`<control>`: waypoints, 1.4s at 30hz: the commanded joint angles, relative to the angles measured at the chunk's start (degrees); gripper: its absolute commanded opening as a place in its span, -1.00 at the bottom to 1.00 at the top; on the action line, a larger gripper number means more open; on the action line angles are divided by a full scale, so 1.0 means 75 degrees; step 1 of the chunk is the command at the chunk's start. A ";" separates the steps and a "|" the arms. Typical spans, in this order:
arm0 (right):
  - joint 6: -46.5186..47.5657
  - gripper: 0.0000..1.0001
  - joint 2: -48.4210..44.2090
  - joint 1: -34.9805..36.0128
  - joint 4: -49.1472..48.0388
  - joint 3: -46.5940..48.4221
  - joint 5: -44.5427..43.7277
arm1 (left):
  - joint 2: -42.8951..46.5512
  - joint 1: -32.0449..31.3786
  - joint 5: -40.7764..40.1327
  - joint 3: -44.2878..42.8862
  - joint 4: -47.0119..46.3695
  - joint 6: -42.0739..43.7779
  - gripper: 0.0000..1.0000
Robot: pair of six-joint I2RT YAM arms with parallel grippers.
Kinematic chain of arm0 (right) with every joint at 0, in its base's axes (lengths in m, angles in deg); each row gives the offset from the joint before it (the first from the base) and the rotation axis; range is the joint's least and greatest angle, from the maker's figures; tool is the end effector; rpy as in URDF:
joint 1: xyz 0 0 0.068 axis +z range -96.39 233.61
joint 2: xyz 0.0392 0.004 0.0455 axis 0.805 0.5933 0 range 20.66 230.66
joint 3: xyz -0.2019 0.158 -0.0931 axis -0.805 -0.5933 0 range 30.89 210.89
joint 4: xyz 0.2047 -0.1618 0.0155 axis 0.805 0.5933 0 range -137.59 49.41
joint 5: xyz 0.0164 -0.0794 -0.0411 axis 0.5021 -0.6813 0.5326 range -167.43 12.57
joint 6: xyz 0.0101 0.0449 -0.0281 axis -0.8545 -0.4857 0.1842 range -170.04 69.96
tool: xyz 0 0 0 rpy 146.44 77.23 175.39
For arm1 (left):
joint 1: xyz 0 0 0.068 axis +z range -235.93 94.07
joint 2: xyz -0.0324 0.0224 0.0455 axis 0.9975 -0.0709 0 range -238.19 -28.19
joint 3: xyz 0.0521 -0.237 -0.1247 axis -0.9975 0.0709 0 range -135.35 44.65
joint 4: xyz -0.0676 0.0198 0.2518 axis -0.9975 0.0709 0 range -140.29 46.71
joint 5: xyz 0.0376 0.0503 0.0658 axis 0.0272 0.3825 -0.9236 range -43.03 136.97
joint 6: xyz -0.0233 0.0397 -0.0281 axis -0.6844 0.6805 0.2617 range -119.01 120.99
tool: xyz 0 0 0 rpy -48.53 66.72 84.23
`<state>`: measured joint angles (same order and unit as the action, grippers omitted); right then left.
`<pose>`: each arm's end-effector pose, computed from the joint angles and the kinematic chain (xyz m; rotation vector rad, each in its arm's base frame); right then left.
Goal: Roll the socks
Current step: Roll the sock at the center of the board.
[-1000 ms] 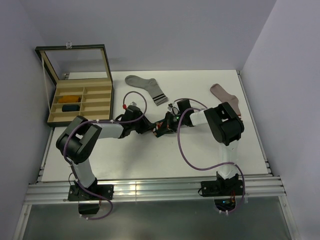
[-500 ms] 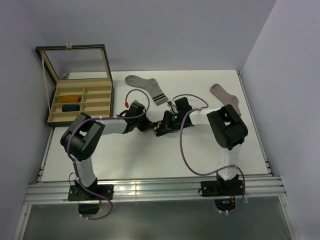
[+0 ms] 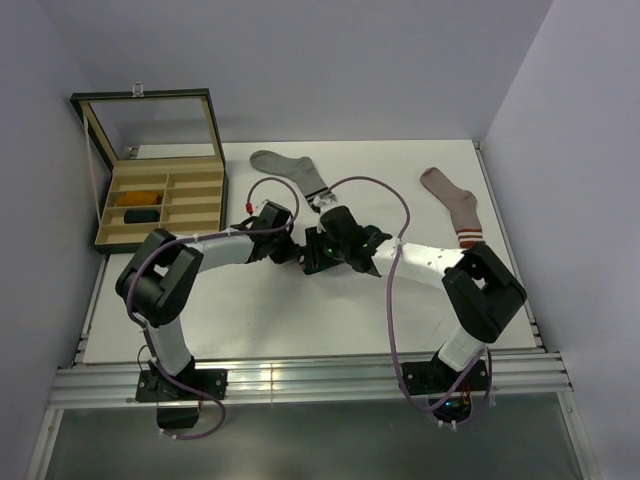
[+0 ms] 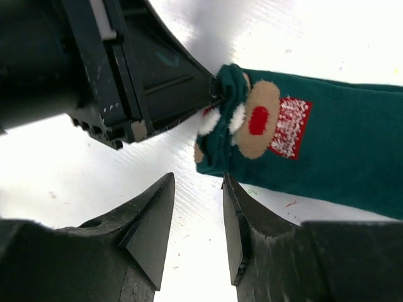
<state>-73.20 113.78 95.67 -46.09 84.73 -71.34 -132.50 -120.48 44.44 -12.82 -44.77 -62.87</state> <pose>0.2534 0.2338 0.1969 -0.4483 2.3393 0.6945 0.3004 -0.2048 0.1449 -0.6789 2.5184 -0.6355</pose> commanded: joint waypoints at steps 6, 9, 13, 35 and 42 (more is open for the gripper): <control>0.0346 -0.13 0.0310 0.0649 -0.0772 -0.0042 -0.0847 | 0.0279 0.0024 -0.0800 0.0339 0.1889 0.0428 -0.99; 0.0240 -0.16 0.0555 0.0673 -0.0879 0.0051 -0.0684 | 0.0361 0.0024 -0.0882 0.0351 0.1983 0.0428 -0.99; 0.0205 -0.21 0.0849 0.0673 -0.0950 0.0156 -0.0636 | 0.0455 0.0012 -0.0929 0.0269 0.2065 0.0428 -0.99; -0.0158 -0.83 0.1728 0.0228 -0.0096 0.0239 -0.0156 | 0.1216 0.0024 -0.0882 0.0807 0.1386 0.0335 -0.68; -0.0065 -0.84 0.1998 0.0169 0.0058 0.0391 0.0184 | 0.1790 0.0036 -0.0636 0.1475 0.0660 0.0311 -0.25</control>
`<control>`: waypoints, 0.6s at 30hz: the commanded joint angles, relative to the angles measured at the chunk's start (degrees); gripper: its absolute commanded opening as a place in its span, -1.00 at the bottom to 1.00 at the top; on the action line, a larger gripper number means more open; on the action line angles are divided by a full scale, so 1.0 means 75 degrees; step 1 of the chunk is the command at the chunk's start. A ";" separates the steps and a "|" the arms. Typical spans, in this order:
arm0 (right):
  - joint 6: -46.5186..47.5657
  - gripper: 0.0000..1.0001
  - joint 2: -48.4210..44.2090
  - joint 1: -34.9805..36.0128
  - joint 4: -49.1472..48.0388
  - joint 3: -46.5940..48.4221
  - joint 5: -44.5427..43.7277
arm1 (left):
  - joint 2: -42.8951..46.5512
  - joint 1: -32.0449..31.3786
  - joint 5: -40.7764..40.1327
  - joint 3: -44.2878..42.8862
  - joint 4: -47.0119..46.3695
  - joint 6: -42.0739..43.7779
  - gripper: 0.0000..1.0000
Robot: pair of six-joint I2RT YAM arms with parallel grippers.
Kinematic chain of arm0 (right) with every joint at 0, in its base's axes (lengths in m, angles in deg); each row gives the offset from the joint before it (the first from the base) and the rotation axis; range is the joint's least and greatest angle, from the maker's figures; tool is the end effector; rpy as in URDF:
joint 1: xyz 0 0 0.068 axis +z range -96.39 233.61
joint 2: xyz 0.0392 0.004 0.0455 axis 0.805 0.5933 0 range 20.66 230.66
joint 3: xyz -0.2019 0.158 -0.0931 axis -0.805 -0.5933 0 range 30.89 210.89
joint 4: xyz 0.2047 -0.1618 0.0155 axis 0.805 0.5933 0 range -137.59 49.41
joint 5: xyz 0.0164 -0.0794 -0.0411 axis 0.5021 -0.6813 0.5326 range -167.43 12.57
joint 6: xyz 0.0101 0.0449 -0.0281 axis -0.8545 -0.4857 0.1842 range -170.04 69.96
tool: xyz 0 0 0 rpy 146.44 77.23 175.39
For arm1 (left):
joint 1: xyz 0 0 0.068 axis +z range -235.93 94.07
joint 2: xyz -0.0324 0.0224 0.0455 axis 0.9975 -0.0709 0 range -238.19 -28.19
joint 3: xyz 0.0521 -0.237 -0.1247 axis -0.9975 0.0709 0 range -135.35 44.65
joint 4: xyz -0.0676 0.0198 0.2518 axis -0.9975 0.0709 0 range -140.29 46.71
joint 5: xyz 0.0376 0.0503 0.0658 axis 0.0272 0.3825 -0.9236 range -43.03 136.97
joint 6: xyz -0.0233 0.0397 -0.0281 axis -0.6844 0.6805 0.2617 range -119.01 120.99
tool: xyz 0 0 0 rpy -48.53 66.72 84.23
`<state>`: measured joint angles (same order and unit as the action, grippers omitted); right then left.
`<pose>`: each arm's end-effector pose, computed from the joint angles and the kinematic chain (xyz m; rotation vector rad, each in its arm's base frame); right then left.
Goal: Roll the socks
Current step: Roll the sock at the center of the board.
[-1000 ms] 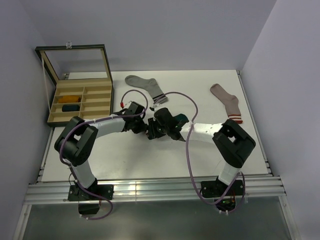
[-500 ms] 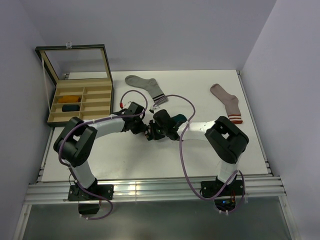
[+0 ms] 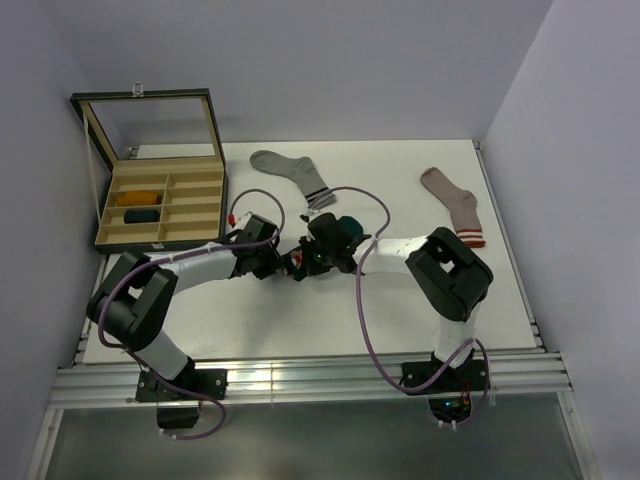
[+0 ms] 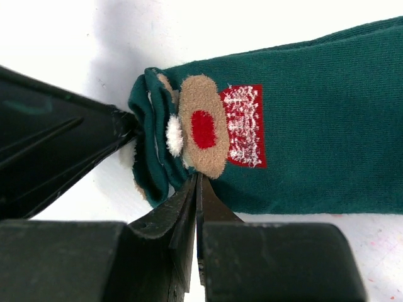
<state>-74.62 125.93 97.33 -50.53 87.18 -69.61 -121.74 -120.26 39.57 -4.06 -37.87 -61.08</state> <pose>0.2650 0.2602 0.1440 -0.4815 2.4426 0.7046 0.2599 -0.1719 0.1548 -0.6788 2.5405 -0.4626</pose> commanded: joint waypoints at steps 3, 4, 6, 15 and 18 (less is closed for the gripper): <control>0.0136 -0.84 0.0483 -0.0088 0.0661 0.0123 0.0094 | 0.0650 0.0041 0.0072 0.0669 -0.0613 -0.0010 -0.17; 0.0160 -0.84 0.0506 -0.0088 0.0650 0.0146 0.0141 | 0.0720 0.0053 0.0119 0.0728 -0.0660 -0.0010 -0.17; 0.0148 -0.84 0.0530 -0.0111 0.0603 0.0135 0.0235 | 0.0779 0.0135 0.0282 0.0868 -0.0893 -0.0045 -0.17; 0.0289 -0.82 0.0448 -0.0111 0.0638 0.0205 0.0317 | 0.0592 0.0171 0.0763 0.0846 -0.1457 -0.0080 -0.35; 0.0324 -0.82 0.0448 -0.0123 0.0638 0.0217 0.0341 | 0.0417 0.0171 0.0916 0.0752 -0.1586 -0.0127 -0.42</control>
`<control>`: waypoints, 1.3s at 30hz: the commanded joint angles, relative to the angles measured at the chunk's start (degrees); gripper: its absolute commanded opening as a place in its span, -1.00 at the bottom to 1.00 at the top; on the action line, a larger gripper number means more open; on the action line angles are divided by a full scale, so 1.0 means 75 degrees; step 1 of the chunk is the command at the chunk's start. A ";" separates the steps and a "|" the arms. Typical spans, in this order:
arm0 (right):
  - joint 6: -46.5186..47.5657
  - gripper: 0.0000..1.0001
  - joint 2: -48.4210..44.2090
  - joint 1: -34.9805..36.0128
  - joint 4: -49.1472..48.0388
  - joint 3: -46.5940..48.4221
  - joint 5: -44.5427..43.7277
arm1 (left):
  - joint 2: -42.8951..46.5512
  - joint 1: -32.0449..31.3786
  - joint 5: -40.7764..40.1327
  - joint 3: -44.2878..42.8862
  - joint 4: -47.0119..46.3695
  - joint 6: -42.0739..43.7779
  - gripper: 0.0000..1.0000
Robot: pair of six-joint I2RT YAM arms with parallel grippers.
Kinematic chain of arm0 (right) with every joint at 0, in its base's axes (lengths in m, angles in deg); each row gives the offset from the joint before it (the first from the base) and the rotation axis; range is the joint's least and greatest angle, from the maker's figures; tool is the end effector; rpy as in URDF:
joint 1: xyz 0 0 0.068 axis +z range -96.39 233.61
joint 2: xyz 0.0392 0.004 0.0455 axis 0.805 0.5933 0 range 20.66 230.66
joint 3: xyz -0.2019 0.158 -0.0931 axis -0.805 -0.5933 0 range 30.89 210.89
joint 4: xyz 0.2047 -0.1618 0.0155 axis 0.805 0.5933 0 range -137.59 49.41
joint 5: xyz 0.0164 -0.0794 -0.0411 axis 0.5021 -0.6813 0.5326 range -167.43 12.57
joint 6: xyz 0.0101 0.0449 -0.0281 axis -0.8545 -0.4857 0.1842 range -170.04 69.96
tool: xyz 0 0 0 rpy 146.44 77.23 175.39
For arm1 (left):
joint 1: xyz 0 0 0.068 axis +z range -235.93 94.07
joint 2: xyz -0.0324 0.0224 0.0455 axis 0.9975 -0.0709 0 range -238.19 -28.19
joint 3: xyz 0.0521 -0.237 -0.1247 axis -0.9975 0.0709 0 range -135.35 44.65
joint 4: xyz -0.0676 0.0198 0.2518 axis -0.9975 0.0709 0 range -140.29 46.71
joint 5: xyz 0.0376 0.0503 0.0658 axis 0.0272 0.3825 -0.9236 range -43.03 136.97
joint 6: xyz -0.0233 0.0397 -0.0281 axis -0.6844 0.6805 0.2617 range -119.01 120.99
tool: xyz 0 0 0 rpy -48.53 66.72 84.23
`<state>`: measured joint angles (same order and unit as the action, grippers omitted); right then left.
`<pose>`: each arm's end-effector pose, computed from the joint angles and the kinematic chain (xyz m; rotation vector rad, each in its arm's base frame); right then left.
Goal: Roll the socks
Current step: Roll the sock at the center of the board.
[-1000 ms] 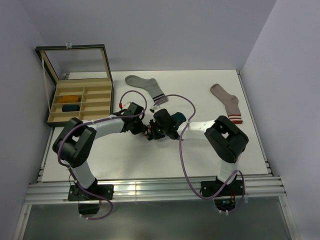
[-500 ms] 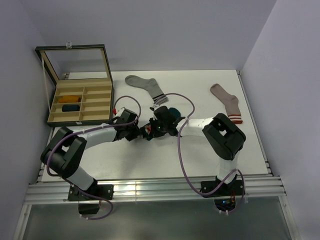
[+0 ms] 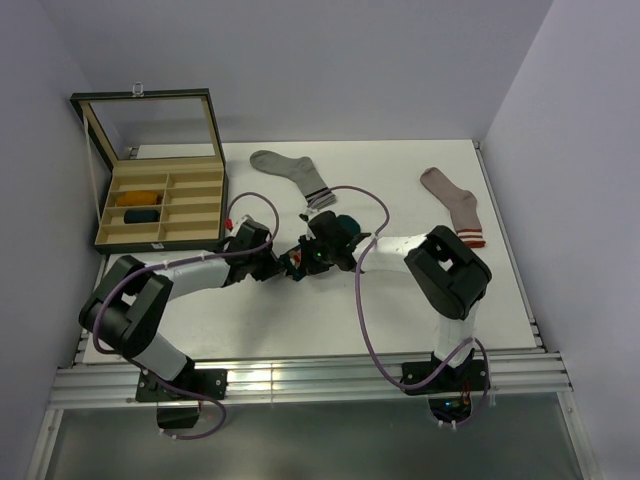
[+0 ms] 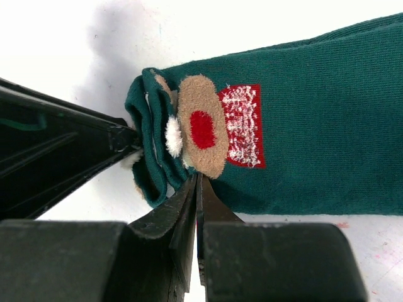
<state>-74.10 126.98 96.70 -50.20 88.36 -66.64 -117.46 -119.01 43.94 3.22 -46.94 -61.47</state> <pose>0.2699 0.2617 0.1431 -0.5071 2.4511 0.7523 0.2477 -0.1590 0.1508 -0.6770 2.4878 -0.6268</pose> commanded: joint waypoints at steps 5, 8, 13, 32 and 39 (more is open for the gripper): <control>0.0312 -0.82 0.0308 -0.0027 0.0630 0.0060 -0.0079 | -0.0249 0.0004 0.0614 -0.0300 -0.0752 -0.0180 -0.58; 0.0313 -0.82 0.0343 -0.0027 0.0653 0.0106 -0.0056 | -0.0261 0.0016 0.0650 -0.0335 -0.0810 -0.0239 -0.64; 0.0336 -0.81 0.0425 -0.0015 0.0711 0.0177 -0.0020 | -0.0296 0.0098 0.0942 -0.0312 -0.0939 -0.0438 -0.72; 0.0266 -0.63 0.0145 -0.0015 0.0852 0.0247 0.0261 | -0.1057 0.0274 0.0873 -0.0570 -0.0273 -0.1024 -0.90; -0.0156 -0.32 -0.0840 -0.0038 0.0758 0.0188 -0.0230 | -0.0976 0.0274 0.0697 -0.0699 -0.0049 -0.0849 -0.92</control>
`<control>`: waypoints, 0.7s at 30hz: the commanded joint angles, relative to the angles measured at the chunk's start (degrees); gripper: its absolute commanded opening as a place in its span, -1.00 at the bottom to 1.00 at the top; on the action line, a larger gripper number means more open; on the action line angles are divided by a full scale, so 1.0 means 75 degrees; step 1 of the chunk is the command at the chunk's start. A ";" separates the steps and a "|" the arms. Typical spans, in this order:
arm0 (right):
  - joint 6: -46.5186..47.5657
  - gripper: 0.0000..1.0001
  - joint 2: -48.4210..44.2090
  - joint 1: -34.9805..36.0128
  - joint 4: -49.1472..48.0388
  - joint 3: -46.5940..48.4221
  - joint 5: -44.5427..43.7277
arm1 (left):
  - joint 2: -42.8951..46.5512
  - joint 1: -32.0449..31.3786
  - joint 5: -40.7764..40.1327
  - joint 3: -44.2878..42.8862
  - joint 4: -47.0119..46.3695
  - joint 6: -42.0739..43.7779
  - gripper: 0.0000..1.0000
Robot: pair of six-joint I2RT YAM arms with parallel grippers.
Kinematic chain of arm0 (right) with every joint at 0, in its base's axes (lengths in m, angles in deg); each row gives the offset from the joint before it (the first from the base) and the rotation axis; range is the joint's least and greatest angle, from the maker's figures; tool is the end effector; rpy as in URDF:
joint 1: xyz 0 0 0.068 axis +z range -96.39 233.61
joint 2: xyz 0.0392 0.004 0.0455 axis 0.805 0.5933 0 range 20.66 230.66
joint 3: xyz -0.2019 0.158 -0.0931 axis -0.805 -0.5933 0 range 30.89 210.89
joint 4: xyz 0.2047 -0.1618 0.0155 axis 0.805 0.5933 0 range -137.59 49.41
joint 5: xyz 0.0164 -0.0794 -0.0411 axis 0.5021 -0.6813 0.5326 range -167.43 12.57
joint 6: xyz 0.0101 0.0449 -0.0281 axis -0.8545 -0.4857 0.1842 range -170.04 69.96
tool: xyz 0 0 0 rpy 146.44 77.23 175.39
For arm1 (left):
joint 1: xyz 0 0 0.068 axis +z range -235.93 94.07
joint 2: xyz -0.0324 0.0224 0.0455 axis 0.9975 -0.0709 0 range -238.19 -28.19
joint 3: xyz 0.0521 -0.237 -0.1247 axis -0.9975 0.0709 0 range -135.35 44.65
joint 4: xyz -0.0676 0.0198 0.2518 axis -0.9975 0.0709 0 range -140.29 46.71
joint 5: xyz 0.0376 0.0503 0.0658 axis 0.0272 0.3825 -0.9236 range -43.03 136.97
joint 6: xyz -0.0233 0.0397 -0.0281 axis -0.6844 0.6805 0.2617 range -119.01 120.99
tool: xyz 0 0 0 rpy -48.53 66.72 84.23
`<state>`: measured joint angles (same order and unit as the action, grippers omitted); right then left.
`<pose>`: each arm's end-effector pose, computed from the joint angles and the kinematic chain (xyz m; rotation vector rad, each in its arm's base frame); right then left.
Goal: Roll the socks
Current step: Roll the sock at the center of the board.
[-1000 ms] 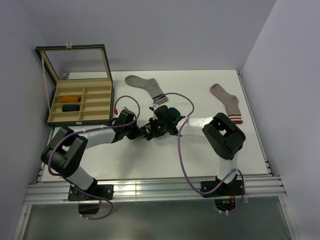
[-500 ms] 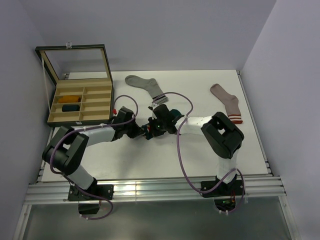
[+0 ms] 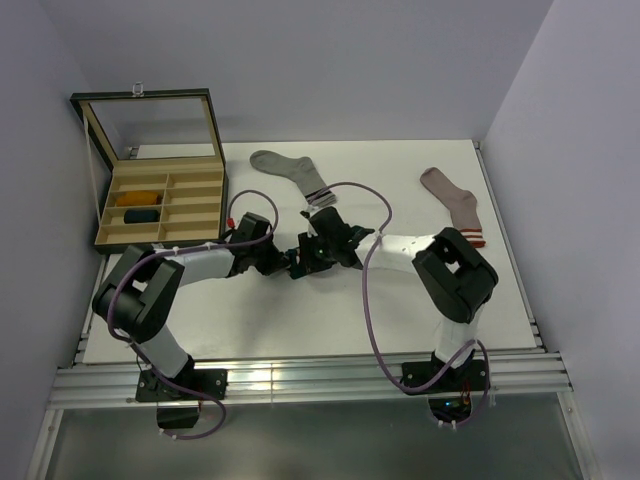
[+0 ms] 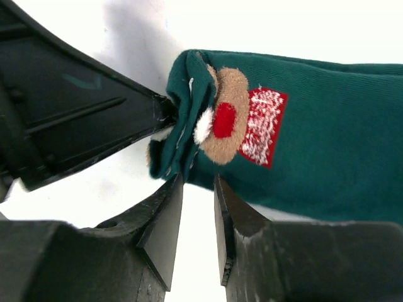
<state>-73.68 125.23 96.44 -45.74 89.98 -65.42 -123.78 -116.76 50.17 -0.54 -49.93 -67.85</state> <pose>0.2697 0.2602 0.1563 -0.5229 2.4705 0.7621 0.2717 -0.1644 0.1408 -0.8340 2.5019 -0.7661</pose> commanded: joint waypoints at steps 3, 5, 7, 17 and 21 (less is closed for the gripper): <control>-0.0410 -0.28 -0.0748 -0.0027 0.0176 0.0020 -0.0687 | -0.0098 -0.0026 -0.0181 -0.0268 0.0444 0.0061 -0.92; -0.0481 -0.28 -0.0760 -0.0074 0.0106 0.0055 -0.0676 | -0.0087 -0.0026 -0.0169 -0.0291 0.0467 0.0096 -0.92; -0.0516 -0.28 -0.0713 -0.0109 0.0059 0.0125 -0.0606 | -0.0087 -0.0026 -0.0181 -0.0338 0.0503 0.0108 -0.92; -0.0832 -0.32 -0.0080 -0.0109 -0.0223 0.0477 -0.0078 | -0.0098 -0.0026 -0.0193 -0.0397 0.0585 0.0167 -0.92; -0.0844 -0.32 0.0189 -0.0109 -0.0223 0.0640 -0.0148 | -0.0133 -0.0026 -0.0157 -0.0443 0.0585 0.0178 -0.93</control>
<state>-79.21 125.39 96.09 -45.55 92.01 -66.57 -123.80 -116.76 49.91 -2.02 -46.94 -67.31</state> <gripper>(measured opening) 0.342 0.043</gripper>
